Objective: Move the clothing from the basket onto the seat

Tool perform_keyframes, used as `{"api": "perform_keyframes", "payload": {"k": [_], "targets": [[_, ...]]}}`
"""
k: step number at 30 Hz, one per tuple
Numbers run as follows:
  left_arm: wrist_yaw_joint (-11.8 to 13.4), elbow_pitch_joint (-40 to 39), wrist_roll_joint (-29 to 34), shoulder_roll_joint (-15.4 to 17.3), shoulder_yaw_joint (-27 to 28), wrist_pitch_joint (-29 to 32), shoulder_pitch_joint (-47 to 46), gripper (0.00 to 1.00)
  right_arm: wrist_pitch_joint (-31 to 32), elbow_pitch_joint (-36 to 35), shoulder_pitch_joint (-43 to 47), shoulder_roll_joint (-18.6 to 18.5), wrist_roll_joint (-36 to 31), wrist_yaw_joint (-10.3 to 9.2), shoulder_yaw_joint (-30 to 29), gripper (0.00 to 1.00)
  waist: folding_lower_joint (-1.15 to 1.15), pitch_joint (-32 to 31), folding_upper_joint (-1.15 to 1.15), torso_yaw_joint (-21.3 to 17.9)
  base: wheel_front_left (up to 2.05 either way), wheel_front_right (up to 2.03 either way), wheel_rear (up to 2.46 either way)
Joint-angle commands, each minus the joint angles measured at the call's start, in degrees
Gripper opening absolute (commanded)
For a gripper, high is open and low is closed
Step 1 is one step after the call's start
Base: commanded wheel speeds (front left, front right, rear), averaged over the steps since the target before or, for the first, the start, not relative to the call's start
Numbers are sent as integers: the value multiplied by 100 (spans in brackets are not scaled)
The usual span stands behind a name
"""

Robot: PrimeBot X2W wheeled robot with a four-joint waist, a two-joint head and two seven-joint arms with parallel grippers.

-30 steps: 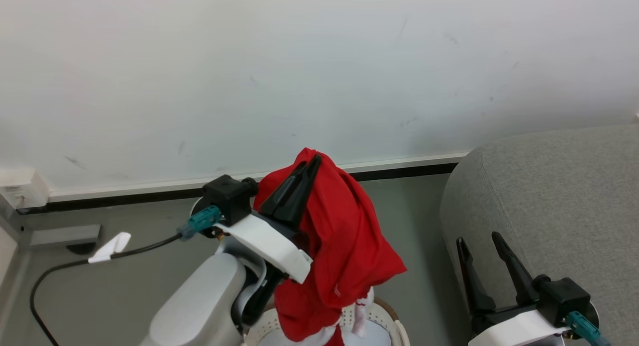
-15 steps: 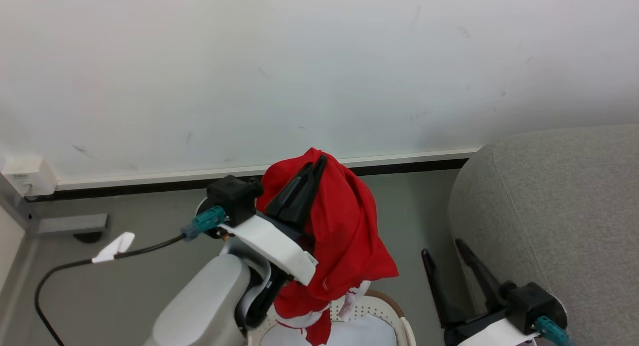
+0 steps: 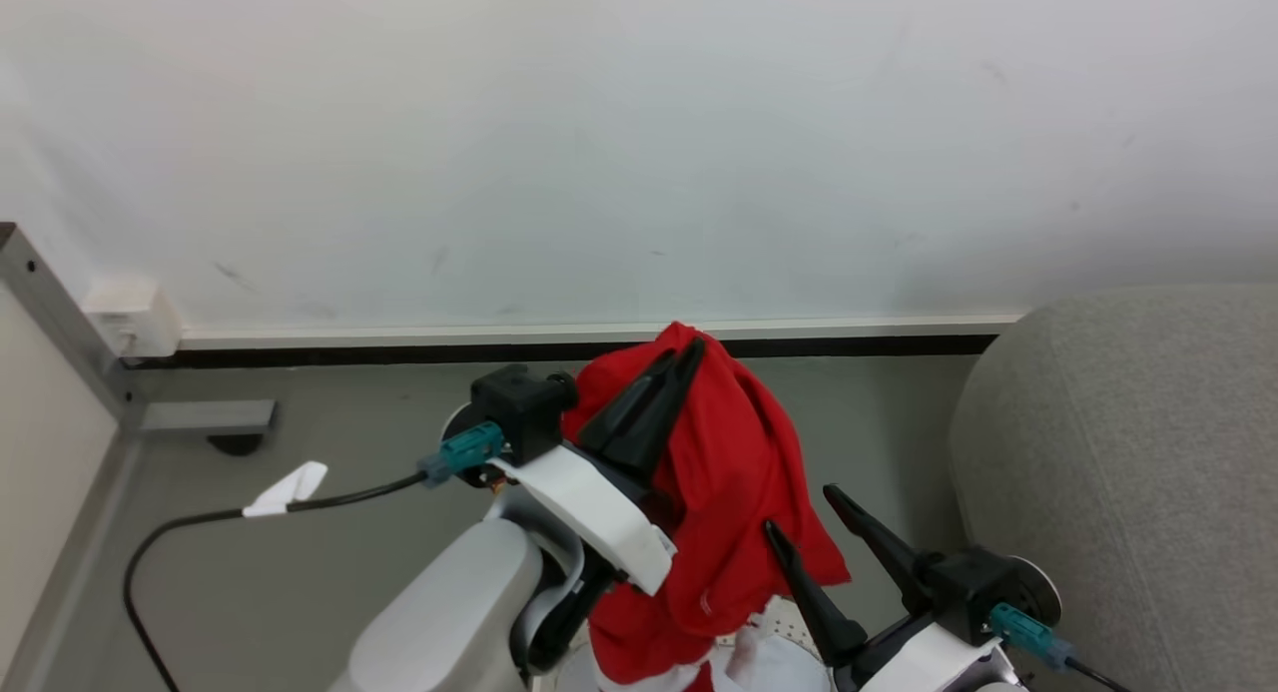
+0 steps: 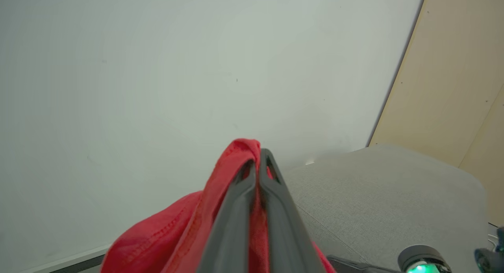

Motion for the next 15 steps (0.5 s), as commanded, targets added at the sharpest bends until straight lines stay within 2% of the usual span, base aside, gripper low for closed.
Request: {"api": "perform_keyframes", "payload": {"k": [1,8,15], "targets": [[-30,1,-89,-40,-46,1,-52,0,-11,118,-132,-22,137,-12,127,100,0,-26,0,122,0,0,0],[-81,-94,-142,-199,-375,114,-114,0,-12,746,-510,-48,811,-12,893,100,0,-98,0,508,0,0,0],[-131,-274,-288,-283,-800,287,-156,0,-11,1253,-813,19,1292,-12,1171,100,0,-144,0,859,0,0,0]]}}
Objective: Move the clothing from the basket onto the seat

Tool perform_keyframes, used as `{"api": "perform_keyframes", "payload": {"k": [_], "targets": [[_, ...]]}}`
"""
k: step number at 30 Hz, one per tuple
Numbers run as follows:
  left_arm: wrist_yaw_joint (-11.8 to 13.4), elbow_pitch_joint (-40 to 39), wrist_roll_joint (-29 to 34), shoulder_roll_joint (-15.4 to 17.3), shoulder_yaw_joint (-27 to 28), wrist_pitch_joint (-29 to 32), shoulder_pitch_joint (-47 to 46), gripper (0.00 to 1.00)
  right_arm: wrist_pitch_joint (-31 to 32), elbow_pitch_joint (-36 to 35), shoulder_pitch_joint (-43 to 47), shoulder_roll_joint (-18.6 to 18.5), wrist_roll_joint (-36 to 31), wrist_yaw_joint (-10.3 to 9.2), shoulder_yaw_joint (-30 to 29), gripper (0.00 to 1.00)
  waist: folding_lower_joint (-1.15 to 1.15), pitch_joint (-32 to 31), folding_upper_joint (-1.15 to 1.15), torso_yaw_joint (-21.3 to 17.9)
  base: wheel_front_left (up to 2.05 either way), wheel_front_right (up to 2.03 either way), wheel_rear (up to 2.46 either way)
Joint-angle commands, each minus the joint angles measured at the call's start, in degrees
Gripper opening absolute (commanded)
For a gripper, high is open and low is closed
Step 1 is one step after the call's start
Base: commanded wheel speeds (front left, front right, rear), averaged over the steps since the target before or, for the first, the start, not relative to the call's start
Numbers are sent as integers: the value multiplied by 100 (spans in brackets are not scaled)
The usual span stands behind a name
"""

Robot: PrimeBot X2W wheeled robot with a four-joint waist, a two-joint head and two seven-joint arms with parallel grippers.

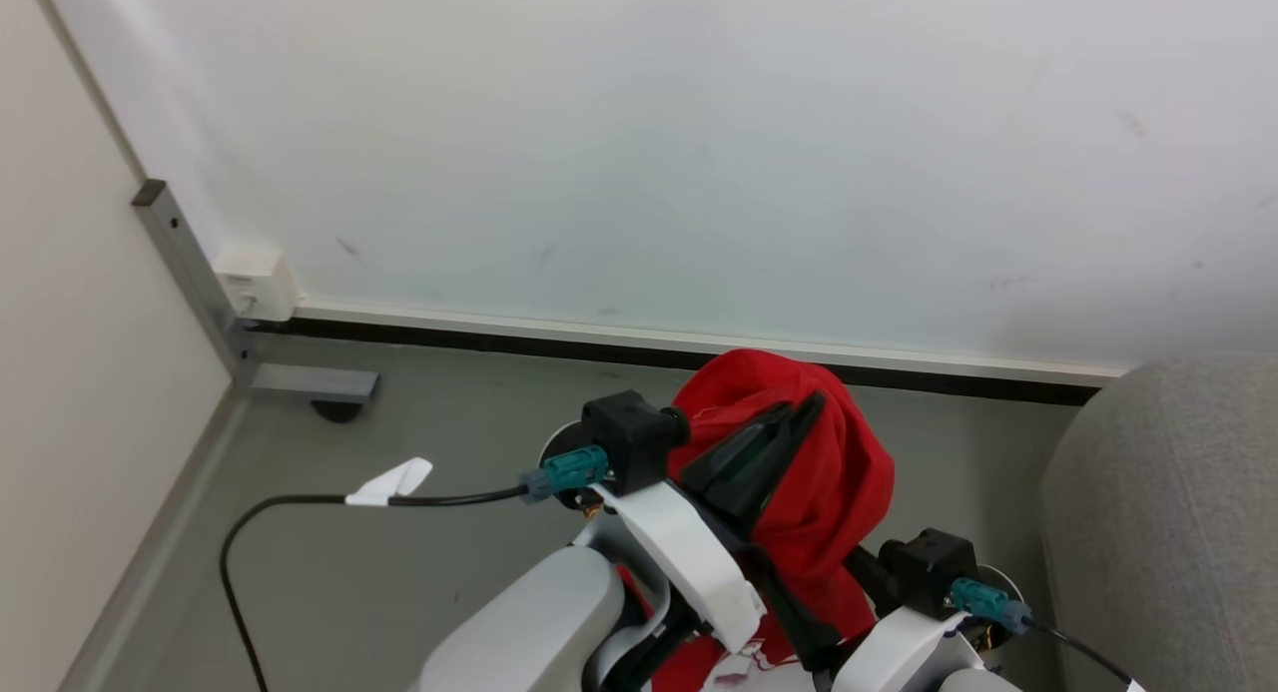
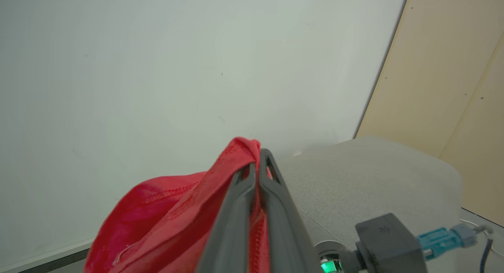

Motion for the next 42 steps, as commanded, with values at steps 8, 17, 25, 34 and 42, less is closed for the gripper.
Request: {"api": "perform_keyframes", "payload": {"k": [8,17,25,34,42], "targets": [[-39,1,-159,-2,-187,38,-104,0,-11,408,-418,113,80,-12,114,100,0,-14,0,243,0,0,0],[-41,198,-220,55,-158,-43,-136,0,-11,266,-413,184,-79,-12,-56,0,0,9,0,248,0,0,0],[9,336,-247,112,-57,-123,-172,0,-11,168,-317,183,-55,-12,52,0,0,26,0,123,0,0,0],[81,497,-230,189,-1,-194,-132,0,-12,-70,-223,103,-98,-12,0,0,0,40,0,36,0,0,0],[114,642,-216,265,25,-261,53,56,-12,-551,195,-57,-315,-12,-500,0,0,30,0,-105,0,0,0]]}}
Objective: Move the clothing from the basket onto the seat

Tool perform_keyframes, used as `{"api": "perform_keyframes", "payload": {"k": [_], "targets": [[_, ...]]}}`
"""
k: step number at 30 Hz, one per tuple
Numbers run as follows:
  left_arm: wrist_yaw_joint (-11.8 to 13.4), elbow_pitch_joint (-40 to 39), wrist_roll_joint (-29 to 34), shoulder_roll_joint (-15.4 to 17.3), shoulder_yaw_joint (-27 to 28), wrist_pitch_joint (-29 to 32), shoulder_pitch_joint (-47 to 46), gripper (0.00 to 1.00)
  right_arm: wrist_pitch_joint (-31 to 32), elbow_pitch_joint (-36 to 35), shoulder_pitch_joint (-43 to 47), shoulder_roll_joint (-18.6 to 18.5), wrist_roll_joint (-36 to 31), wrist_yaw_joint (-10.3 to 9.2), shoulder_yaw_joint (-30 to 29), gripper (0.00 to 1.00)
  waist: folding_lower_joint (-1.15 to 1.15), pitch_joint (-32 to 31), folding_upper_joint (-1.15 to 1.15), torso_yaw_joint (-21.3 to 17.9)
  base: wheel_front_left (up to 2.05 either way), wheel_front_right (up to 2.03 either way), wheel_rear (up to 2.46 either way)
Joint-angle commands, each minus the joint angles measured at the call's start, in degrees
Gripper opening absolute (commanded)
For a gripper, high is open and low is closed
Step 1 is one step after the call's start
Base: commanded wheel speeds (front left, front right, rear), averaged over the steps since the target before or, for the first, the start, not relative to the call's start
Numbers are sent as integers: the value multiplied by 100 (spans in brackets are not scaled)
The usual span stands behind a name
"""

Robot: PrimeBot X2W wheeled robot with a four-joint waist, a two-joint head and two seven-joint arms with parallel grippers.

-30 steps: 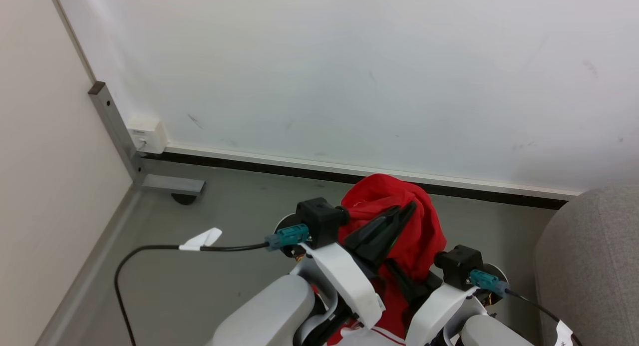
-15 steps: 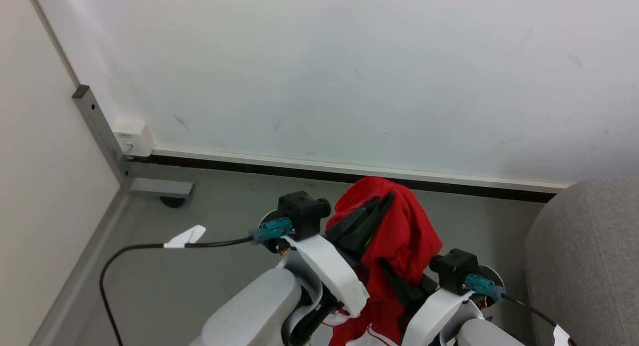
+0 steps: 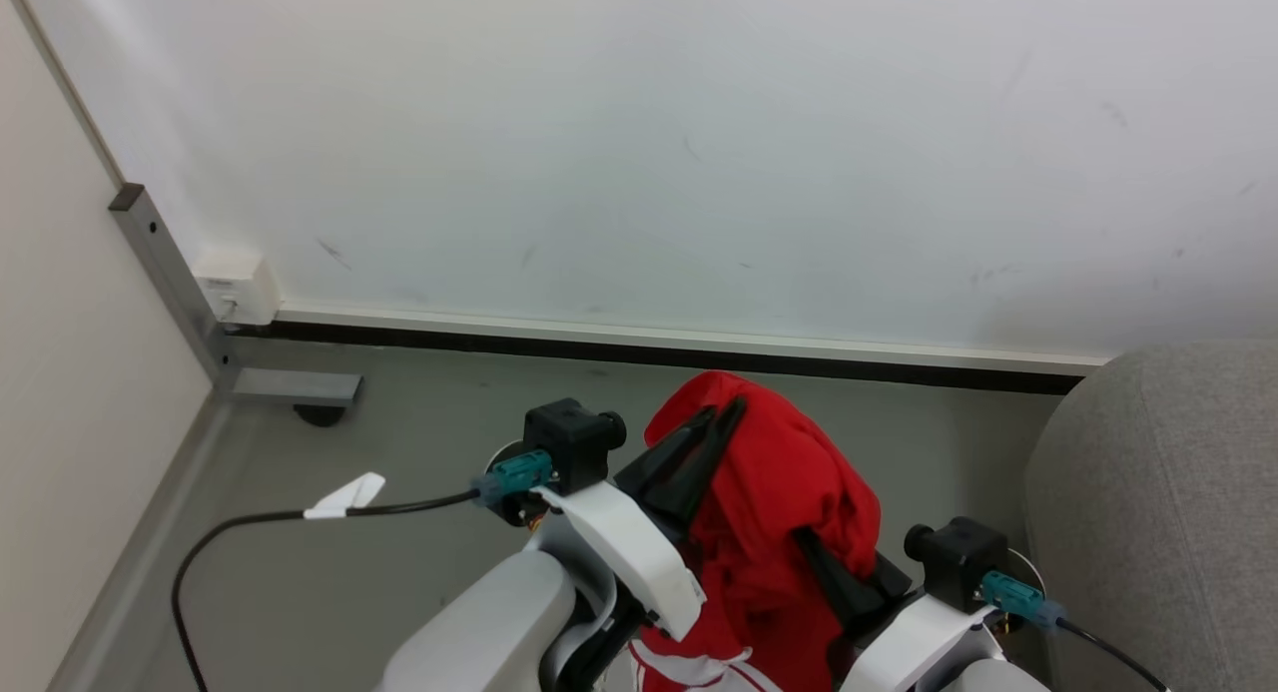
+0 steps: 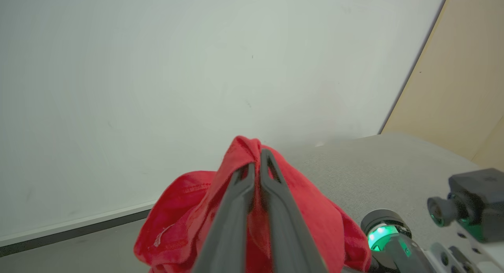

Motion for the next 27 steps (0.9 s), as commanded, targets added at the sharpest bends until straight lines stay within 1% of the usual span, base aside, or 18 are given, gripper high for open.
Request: {"api": "perform_keyframes", "payload": {"k": [1,7,13,16,19,27], "targets": [[19,11,11,46,-5,-20,96,100,-14,-92,98,-37,-61,-12,-97,0,0,-3,0,-34,0,0,0],[4,-142,68,110,-65,-66,304,100,-14,-344,385,-185,-298,-12,-492,0,0,17,0,-198,0,0,0],[37,-484,185,237,57,-113,586,100,-15,-547,548,-340,-545,-12,-1011,0,0,76,0,-511,0,0,0],[52,-639,258,281,168,-107,675,100,-15,-681,583,-383,-660,-12,-1252,0,0,126,0,-771,0,0,0],[68,-794,487,315,253,-108,738,100,-14,-828,592,-474,-792,-12,-1503,0,0,178,0,-1047,0,0,0],[12,-1044,865,290,589,-110,1012,100,-14,-1235,650,-557,-1041,-12,-1902,0,0,324,0,-1957,0,0,0]]}}
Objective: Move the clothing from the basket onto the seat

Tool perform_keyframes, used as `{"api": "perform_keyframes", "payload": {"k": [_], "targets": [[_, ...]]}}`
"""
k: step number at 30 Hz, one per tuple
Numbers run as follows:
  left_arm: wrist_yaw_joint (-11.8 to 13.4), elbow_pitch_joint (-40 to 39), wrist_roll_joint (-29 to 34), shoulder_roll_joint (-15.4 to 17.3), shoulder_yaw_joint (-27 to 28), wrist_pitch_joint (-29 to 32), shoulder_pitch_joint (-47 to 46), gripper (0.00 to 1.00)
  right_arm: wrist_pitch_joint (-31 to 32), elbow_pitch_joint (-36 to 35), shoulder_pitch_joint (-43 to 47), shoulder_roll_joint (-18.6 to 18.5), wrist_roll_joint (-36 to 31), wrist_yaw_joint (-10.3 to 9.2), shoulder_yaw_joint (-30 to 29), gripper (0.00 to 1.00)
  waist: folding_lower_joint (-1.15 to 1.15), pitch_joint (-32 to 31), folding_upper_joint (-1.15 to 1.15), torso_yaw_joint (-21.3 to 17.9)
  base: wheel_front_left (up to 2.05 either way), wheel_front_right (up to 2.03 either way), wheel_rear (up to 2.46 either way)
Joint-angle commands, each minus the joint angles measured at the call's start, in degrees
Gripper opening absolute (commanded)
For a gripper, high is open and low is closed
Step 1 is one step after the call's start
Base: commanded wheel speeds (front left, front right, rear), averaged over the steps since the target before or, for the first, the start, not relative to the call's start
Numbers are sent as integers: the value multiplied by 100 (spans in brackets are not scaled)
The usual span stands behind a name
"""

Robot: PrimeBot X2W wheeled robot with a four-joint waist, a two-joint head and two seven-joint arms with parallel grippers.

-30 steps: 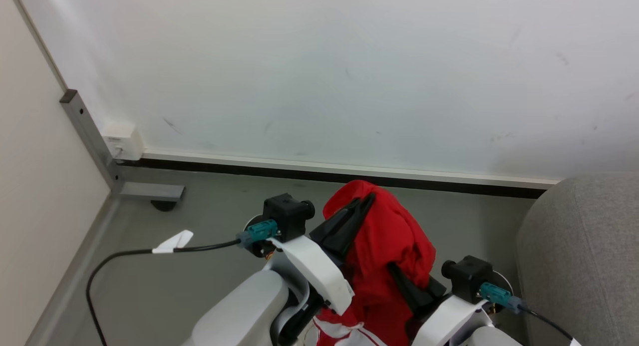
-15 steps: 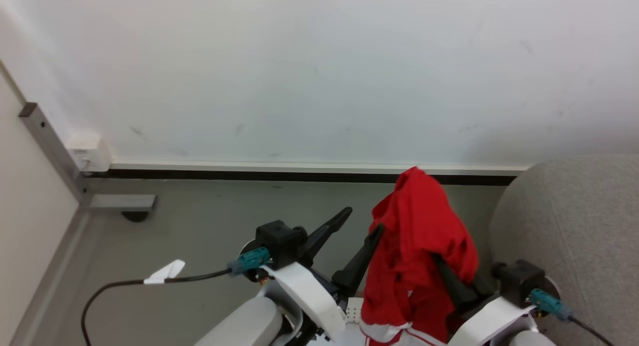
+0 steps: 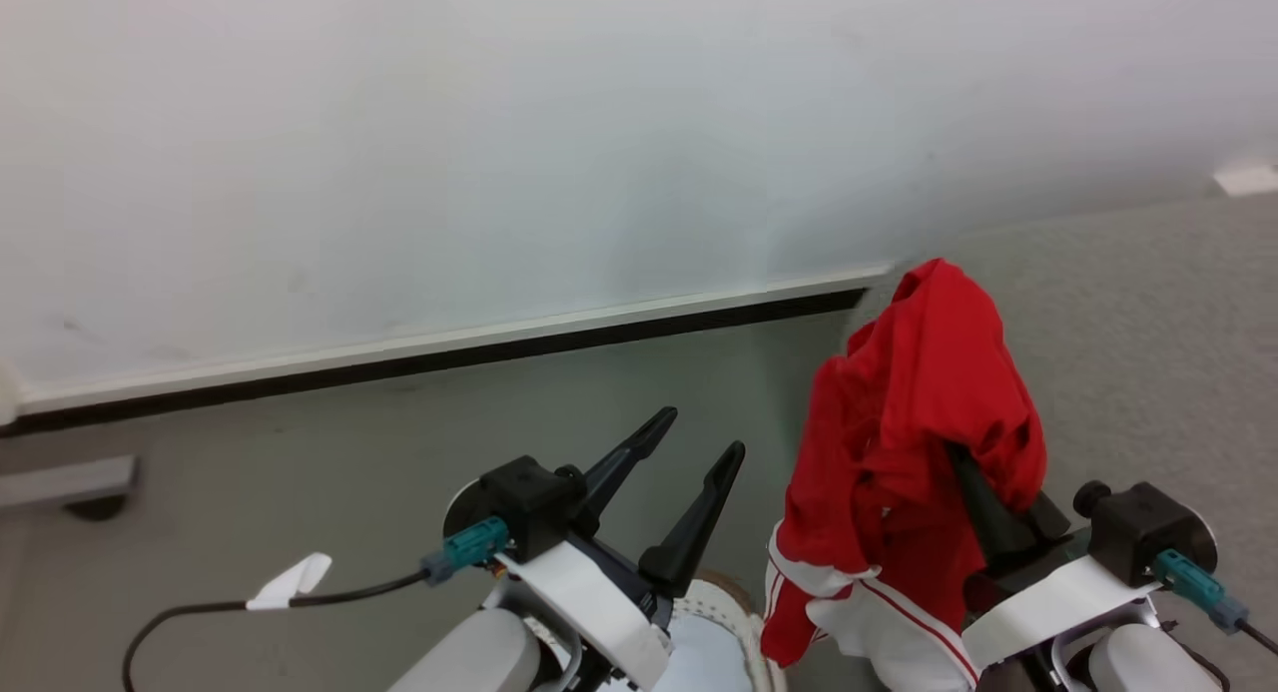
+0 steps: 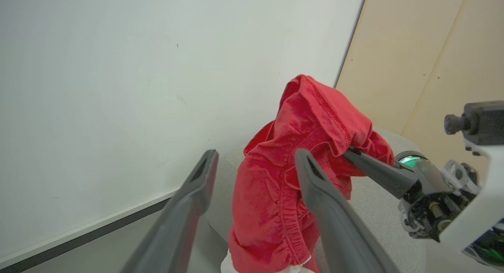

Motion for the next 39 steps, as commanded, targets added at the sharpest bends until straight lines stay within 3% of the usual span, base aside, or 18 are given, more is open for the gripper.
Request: {"api": "perform_keyframes", "payload": {"k": [1,11,19,30,39], "targets": [[-19,-42,143,13,57,0,100,100,-14,-87,43,-22,-35,-12,-44,0,0,123,0,-449,0,0,0],[-112,-113,498,-79,271,0,270,100,-14,-497,153,77,-205,-12,-271,0,0,322,0,-1378,0,0,0],[-157,-60,619,-137,320,0,393,100,-14,-654,247,125,-230,-12,-311,0,0,366,0,-1754,0,0,0],[-158,-43,711,-166,315,-1,321,100,-14,-746,199,93,-263,-12,-373,0,0,458,0,-1837,0,0,0],[-162,-124,723,77,161,-1,60,100,-14,-598,-893,-323,-113,-12,-450,0,0,1030,0,-1660,0,0,0]]}}
